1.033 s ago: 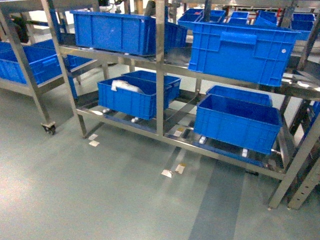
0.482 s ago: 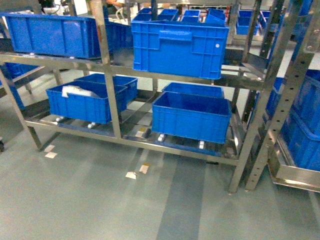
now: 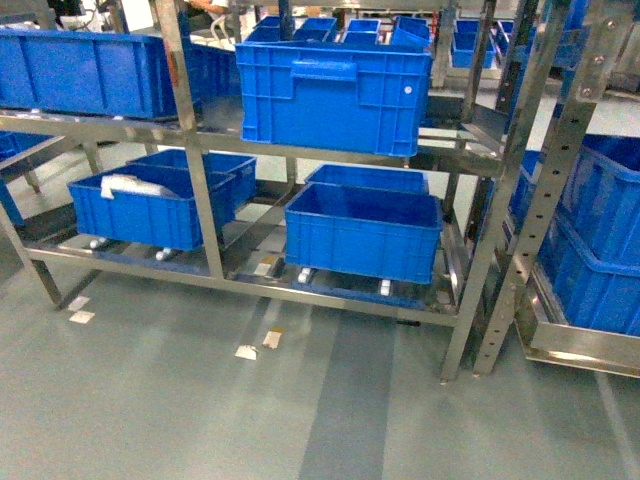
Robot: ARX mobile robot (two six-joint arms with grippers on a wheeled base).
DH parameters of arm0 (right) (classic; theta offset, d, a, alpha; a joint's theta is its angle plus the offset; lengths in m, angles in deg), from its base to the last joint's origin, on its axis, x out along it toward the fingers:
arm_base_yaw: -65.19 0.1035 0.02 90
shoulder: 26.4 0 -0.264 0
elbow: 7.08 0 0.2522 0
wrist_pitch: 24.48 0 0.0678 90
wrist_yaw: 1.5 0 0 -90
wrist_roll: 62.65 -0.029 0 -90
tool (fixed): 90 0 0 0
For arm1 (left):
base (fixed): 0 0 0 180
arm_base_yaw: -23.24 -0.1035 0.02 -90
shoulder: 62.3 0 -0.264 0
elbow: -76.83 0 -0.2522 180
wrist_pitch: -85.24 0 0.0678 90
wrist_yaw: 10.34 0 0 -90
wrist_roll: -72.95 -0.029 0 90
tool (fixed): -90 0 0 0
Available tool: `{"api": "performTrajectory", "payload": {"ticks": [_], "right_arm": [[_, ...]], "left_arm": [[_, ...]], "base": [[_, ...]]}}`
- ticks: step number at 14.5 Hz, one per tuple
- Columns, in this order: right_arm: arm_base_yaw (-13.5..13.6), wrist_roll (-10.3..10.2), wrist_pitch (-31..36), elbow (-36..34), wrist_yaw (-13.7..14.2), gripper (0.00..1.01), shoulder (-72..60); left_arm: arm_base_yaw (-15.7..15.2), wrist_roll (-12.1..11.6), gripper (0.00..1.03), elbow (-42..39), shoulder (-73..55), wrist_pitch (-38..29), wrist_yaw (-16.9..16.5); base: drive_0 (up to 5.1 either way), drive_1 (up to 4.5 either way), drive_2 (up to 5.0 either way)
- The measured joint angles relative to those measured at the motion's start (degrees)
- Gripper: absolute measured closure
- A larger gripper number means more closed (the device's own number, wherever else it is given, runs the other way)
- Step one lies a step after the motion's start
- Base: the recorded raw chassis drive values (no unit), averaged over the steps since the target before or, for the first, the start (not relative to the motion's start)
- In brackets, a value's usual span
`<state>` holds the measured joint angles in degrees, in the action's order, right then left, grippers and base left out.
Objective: Pick red block from blue box to shelf
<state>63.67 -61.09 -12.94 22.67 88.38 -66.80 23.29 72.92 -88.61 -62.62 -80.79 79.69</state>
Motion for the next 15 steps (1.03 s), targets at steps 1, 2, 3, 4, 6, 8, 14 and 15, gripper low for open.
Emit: {"api": "performTrajectory", "payload": {"ticks": [1, 2, 3, 4, 6, 8, 14, 15], "right_arm": [[0.02, 0.0, 0.02, 0.0, 0.0, 0.73, 0.0], [0.0, 0.0, 0.0, 0.0, -0.02, 0.73, 0.0], [0.0, 0.0, 0.0, 0.0, -0.02, 0.73, 0.0], [0.0, 0.0, 0.0, 0.0, -0.02, 0.73, 0.0], [0.0, 0.0, 0.02, 0.0, -0.02, 0.73, 0.0], [0.0, 0.0, 0.0, 0.0, -0.02, 0.73, 0.0], [0.02, -0.02, 0.0, 0.0, -0.02, 0.73, 0.0], [0.0, 0.0, -0.07, 0.0, -0.02, 0.73, 0.02]], "left_arm": [[0.0, 0.0, 0.05, 0.0, 0.0, 0.0, 0.0], [0.0, 0.0, 0.05, 0.0, 0.0, 0.0, 0.0], [0.0, 0.0, 0.05, 0.0, 0.0, 0.0, 0.0], [0.0, 0.0, 0.05, 0.0, 0.0, 0.0, 0.0], [0.0, 0.0, 0.05, 0.0, 0.0, 0.02, 0.0], [0.0, 0.0, 0.05, 0.0, 0.0, 0.0, 0.02], [0.0, 0.0, 0.05, 0.02, 0.0, 0.0, 0.02], [0.0, 0.0, 0.05, 0.0, 0.0, 0.09, 0.0]], "base": [[0.0, 0.0, 0.0], [0.0, 0.0, 0.0], [0.0, 0.0, 0.0], [0.0, 1.59, -1.7], [-0.1, 3.74, -3.9], [-0.1, 3.73, -3.9], [-0.1, 3.53, -3.7], [0.0, 3.61, -3.6]]}}
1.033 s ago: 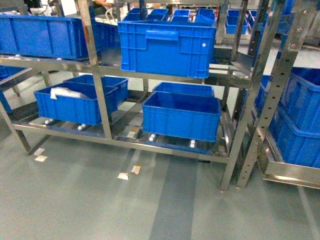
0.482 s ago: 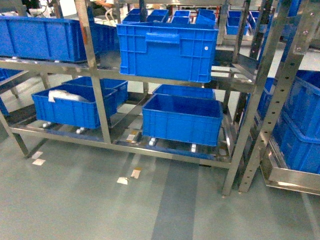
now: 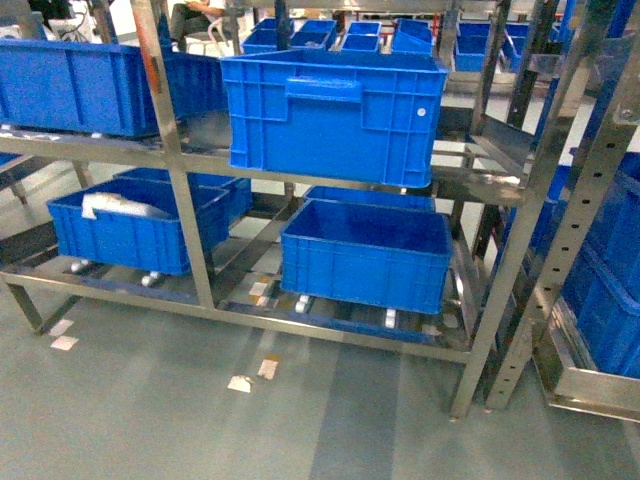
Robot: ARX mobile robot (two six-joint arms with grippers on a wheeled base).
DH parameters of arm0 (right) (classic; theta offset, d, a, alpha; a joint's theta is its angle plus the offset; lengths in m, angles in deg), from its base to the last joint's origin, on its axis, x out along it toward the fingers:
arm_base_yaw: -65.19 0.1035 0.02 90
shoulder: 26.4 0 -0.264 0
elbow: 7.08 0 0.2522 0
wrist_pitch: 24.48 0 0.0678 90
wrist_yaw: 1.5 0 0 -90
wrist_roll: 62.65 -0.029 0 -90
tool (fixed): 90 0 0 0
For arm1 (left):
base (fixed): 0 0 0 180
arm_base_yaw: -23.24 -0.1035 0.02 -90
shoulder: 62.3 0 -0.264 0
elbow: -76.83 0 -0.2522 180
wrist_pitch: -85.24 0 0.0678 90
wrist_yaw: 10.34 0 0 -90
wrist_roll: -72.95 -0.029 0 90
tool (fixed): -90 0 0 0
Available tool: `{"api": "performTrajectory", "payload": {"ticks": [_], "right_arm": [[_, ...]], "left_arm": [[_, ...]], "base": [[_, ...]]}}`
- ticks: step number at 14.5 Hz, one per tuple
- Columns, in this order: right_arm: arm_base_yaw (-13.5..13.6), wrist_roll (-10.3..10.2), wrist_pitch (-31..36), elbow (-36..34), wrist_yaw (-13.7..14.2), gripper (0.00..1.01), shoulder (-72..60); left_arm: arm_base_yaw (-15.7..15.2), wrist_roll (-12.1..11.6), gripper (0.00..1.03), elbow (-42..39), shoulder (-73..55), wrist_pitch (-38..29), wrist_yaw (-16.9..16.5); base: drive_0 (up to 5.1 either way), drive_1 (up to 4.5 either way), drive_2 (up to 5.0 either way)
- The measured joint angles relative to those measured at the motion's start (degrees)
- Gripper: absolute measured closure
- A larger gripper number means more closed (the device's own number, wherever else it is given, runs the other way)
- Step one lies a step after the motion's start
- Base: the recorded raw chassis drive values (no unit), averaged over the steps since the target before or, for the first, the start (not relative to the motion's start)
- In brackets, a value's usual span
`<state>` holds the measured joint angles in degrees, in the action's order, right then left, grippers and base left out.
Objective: Pick red block from blue box to shelf
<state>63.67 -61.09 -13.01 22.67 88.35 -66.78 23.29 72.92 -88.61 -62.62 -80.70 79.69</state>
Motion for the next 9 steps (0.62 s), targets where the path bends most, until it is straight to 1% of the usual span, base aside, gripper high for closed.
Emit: {"api": "performTrajectory", "payload": {"ticks": [3, 9], "right_arm": [[0.0, 0.0, 0.09, 0.0, 0.0, 0.73, -0.02], [0.0, -0.02, 0.11, 0.0, 0.0, 0.73, 0.0]], "left_arm": [[0.0, 0.0, 0.05, 0.0, 0.0, -0.02, 0.02], [0.0, 0.0, 0.05, 0.0, 0.0, -0.07, 0.02]], "base": [[0.0, 3.3, -3.3], [0.0, 2.85, -2.9]]}}
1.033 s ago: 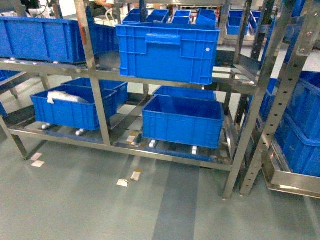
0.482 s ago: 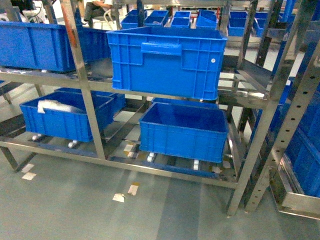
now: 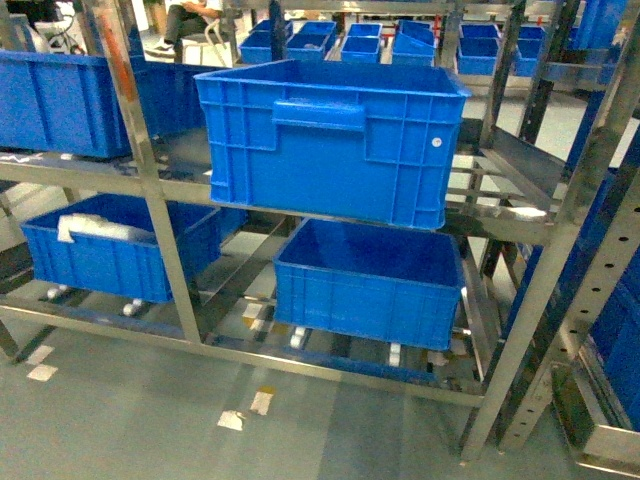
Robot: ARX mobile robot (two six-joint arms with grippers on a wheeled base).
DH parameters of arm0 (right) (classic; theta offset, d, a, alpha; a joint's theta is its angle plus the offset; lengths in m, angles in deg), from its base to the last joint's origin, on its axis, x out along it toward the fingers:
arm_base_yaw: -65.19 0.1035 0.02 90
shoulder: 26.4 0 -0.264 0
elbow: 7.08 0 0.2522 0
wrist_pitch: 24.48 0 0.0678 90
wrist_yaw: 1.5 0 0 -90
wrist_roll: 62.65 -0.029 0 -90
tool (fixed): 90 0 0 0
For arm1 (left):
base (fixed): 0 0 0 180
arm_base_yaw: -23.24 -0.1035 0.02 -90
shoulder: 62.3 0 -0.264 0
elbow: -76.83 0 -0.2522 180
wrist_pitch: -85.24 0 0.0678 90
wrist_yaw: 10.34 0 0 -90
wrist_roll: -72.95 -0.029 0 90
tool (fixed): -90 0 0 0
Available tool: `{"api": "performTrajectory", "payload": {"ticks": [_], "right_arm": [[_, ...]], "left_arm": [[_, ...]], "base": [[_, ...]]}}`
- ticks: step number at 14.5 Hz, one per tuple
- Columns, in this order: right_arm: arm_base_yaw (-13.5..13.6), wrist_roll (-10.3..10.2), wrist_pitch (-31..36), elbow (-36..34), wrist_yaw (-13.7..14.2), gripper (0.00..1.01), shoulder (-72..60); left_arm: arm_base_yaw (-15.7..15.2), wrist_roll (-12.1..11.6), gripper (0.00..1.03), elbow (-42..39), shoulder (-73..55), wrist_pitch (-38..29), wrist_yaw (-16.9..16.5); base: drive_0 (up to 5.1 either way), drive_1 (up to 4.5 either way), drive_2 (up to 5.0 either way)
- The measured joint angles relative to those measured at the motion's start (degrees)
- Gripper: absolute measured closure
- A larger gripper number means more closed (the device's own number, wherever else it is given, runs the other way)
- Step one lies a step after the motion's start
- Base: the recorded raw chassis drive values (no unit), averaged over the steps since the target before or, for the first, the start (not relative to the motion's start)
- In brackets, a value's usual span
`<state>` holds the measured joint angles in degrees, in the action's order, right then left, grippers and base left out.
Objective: Pick red block from blue box to shelf
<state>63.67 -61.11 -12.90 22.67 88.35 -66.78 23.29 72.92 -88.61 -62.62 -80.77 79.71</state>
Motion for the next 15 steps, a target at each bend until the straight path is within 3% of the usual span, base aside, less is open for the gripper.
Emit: {"api": "performTrajectory", "payload": {"ticks": [15], "right_arm": [[0.0, 0.0, -0.04, 0.0, 0.0, 0.73, -0.02]], "left_arm": [[0.0, 0.0, 0.05, 0.0, 0.0, -0.02, -0.02]], "base": [[0.0, 2.36, -2.3]]}}
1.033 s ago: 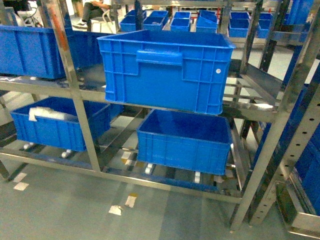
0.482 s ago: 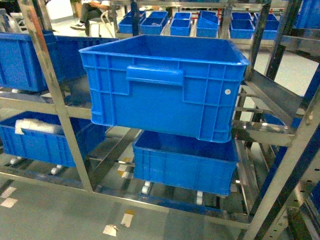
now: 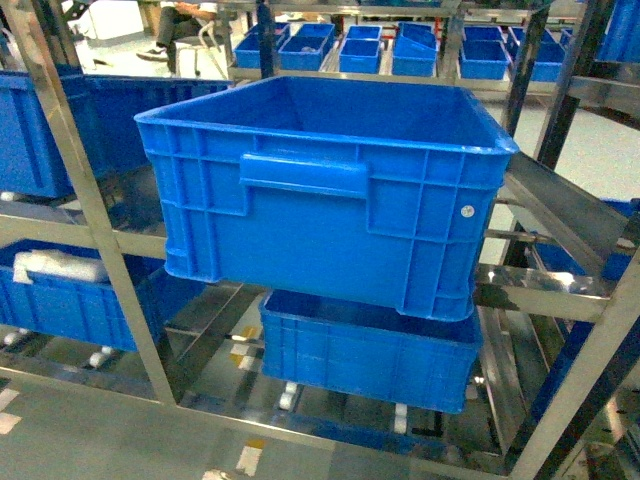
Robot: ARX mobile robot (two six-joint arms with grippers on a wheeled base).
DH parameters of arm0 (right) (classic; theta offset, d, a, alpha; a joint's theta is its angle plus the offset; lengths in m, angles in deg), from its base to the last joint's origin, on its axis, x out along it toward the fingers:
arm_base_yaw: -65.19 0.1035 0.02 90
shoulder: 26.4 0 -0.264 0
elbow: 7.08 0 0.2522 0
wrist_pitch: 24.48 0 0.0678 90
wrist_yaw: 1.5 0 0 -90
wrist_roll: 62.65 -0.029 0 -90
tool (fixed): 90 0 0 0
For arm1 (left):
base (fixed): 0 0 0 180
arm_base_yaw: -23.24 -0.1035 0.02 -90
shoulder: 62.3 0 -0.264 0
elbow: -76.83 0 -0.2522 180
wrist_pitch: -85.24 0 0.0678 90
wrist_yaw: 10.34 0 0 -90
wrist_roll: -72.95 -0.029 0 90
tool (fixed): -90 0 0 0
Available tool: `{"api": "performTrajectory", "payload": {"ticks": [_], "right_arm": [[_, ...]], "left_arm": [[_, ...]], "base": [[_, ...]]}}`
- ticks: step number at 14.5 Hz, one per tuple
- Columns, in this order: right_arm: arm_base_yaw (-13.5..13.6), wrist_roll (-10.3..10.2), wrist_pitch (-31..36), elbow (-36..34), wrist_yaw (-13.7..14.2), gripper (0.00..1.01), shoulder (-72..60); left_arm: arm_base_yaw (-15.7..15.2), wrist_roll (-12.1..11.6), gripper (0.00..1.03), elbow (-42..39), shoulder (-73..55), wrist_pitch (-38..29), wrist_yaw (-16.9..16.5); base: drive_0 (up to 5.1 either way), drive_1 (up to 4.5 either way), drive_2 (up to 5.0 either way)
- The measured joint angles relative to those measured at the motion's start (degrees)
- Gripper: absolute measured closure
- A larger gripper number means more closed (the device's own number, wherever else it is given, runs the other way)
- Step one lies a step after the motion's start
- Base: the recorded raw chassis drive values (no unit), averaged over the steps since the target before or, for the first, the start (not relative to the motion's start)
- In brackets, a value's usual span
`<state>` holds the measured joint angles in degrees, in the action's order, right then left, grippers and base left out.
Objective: Pick red block from blue box to shelf
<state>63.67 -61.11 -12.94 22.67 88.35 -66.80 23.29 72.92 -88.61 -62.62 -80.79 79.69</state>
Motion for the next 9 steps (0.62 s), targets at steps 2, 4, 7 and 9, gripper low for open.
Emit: {"api": "performTrajectory", "payload": {"ticks": [2, 4, 7, 9], "right_arm": [[0.0, 0.02, -0.13, 0.0, 0.0, 0.73, -0.07], [0.0, 0.02, 0.04, 0.0, 0.0, 0.73, 0.0], [0.0, 0.0, -0.04, 0.0, 0.11, 0.73, 0.0], [0.07, 0.02, 0.04, 0.0, -0.26, 0.73, 0.0]], "left_arm": [[0.0, 0.0, 0.05, 0.0, 0.0, 0.09, 0.0], [0.0, 0.0, 0.05, 0.0, 0.0, 0.02, 0.0], [0.02, 0.0, 0.05, 0.0, 0.0, -0.02, -0.02], [-0.13, 0.0, 0.05, 0.0, 0.0, 0.0, 0.15]], "base": [[0.0, 0.0, 0.0], [0.0, 0.0, 0.0], [1.4, 1.45, 1.4], [0.3, 0.27, 0.3]]}}
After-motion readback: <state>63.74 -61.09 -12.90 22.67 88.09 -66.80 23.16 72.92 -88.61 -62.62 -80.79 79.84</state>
